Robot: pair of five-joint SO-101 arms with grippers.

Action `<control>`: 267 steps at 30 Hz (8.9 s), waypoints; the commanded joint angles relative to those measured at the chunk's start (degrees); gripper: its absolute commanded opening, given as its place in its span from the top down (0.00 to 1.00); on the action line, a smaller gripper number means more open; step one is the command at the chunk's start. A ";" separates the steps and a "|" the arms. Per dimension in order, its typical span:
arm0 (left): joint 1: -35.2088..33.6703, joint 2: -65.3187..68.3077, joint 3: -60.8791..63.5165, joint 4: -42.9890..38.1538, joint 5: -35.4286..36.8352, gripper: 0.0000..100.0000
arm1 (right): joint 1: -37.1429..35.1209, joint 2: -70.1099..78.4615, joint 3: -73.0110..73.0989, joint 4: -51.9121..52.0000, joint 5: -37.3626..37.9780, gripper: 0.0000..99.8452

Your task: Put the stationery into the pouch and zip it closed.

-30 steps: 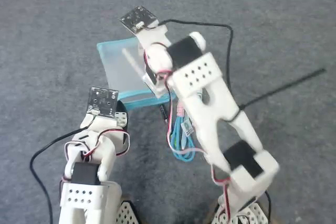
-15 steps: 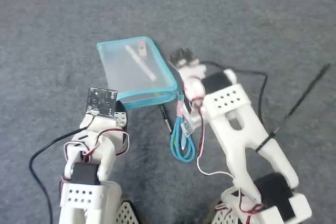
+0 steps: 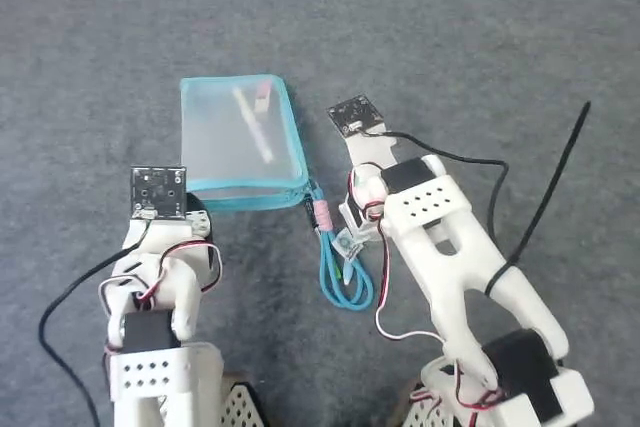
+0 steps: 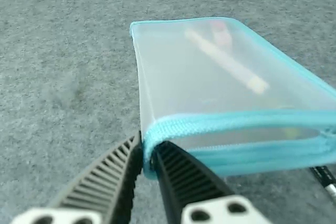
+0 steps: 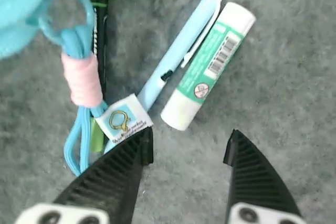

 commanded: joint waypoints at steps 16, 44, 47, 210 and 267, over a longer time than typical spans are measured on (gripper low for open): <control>-0.70 -0.62 -2.15 -1.67 -0.88 0.99 | 0.92 12.18 -2.20 -7.25 -1.23 0.78; -0.53 -0.62 -2.15 -0.44 -0.70 0.99 | 1.10 13.85 -3.69 -10.33 -4.13 0.89; -0.53 -0.62 -2.15 -0.44 -0.70 0.99 | 1.19 13.85 -3.52 -10.07 -3.25 0.90; -2.11 -0.70 -4.35 1.23 1.41 0.99 | -4.18 26.77 -18.02 2.33 -7.03 0.76; -0.88 -0.62 -4.00 1.32 1.41 0.99 | 5.93 36.26 -32.09 13.85 -5.54 0.90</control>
